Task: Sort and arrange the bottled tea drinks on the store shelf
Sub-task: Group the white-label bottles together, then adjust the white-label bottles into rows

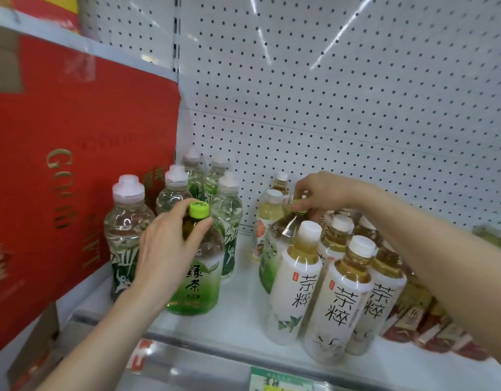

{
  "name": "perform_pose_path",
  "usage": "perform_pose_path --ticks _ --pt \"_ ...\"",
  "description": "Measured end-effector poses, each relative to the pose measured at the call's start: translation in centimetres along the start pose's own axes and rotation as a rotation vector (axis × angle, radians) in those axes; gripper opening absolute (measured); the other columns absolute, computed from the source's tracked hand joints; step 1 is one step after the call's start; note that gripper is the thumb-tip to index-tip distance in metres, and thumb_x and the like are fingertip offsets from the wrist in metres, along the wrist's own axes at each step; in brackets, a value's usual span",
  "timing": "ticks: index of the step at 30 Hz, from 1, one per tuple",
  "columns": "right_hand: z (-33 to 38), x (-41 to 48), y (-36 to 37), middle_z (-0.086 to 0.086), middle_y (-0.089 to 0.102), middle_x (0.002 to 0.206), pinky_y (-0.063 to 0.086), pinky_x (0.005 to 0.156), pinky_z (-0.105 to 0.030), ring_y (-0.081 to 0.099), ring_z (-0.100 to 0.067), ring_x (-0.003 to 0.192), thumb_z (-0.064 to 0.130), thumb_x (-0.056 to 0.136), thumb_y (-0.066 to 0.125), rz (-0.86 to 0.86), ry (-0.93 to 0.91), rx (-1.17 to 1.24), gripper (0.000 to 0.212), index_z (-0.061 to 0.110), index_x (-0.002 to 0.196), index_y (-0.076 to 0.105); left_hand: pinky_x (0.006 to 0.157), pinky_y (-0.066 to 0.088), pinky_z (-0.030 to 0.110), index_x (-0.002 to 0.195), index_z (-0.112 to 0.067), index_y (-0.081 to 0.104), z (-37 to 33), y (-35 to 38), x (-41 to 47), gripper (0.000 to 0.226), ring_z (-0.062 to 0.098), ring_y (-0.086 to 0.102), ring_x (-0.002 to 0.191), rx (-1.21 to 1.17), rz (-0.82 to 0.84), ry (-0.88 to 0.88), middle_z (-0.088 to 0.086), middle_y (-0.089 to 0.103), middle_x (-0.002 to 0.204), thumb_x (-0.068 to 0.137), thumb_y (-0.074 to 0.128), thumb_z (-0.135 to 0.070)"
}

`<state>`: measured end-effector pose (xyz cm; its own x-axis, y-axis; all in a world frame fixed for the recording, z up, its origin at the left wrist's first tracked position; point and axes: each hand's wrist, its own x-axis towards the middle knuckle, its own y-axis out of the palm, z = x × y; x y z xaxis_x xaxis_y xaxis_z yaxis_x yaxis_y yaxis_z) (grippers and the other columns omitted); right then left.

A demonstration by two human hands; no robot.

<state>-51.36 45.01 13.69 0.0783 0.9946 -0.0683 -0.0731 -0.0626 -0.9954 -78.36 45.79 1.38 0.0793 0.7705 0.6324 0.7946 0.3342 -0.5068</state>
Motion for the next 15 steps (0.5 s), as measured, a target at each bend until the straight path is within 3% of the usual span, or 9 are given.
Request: perform_pose_path --ticks 3,6,11,15 --pt "2.2 0.3 0.2 -0.002 0.074 0.101 0.053 0.092 -0.035 0.07 -0.016 0.072 0.037 0.091 0.069 -0.018 -0.088 -0.002 0.026 0.017 0.107 0.064 0.074 0.049 0.035 0.127 -0.029 0.054 0.0 0.2 -0.3 0.039 0.018 0.064 0.088 -0.036 0.003 0.009 -0.007 0.069 0.097 0.093 0.054 -0.049" --pt "4.9 0.2 0.3 0.0 0.076 0.091 0.054 0.085 -0.028 0.075 -0.014 0.072 0.036 0.091 0.069 0.048 -0.149 0.103 0.022 0.019 0.103 0.062 0.076 0.05 0.037 0.131 -0.027 0.053 0.2 0.2 -0.3 0.044 0.022 0.064 0.092 -0.035 0.019 0.011 -0.004 0.07 0.102 0.093 0.052 -0.05" --pt "7.6 0.3 1.0 0.011 0.068 0.054 0.049 0.085 -0.025 0.075 -0.009 0.072 0.044 0.093 0.063 0.023 -0.187 0.045 0.035 0.012 0.107 0.063 0.084 0.051 0.045 0.137 -0.027 0.048 0.3 0.2 -0.3 0.048 0.026 0.063 0.1 -0.055 0.018 -0.021 0.001 0.068 0.111 0.094 0.052 -0.048" --pt "6.0 -1.5 0.2 0.001 0.076 0.099 0.054 0.092 -0.031 0.075 -0.013 0.087 0.039 0.097 0.06 0.035 -0.167 0.246 0.033 0.015 0.121 0.063 0.105 0.039 0.044 0.143 -0.018 0.044 -0.2 0.6 -0.4 0.052 0.027 0.048 0.127 -0.012 -0.041 0.005 0.006 0.053 0.138 0.095 0.058 -0.03"
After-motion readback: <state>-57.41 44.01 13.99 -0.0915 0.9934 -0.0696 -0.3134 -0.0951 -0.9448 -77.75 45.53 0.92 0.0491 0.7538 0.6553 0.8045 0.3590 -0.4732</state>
